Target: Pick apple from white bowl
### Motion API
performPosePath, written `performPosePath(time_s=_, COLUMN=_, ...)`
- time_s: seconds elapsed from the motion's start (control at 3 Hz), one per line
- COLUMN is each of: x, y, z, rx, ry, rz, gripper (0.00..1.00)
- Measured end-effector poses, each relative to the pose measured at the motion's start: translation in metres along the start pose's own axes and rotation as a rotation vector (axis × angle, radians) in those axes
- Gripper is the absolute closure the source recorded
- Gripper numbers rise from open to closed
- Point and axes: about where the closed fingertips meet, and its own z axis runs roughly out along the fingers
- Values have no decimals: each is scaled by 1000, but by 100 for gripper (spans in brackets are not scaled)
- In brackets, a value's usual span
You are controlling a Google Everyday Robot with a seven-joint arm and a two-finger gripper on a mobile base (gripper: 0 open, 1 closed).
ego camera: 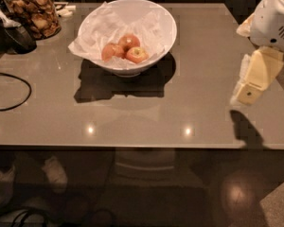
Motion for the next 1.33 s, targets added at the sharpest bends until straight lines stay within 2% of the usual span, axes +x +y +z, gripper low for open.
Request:
performPosePath(time_s=0.33, x=-29, y=-22, z=5, rx=-9, ry=-19, rz=5, gripper=0)
performPosePath(time_s=0.67, x=-54, y=-29, z=3, rx=-18, ry=-57, rz=-44, gripper=0)
performPosePath(time_s=1.0, x=-55, y=-29, z=5, rx=-24, ry=-70, rz=-37, gripper=0)
performPosePath(time_s=1.33, x=-72, y=-40, z=15, rx=-57, ry=-103, rz=12, gripper=0)
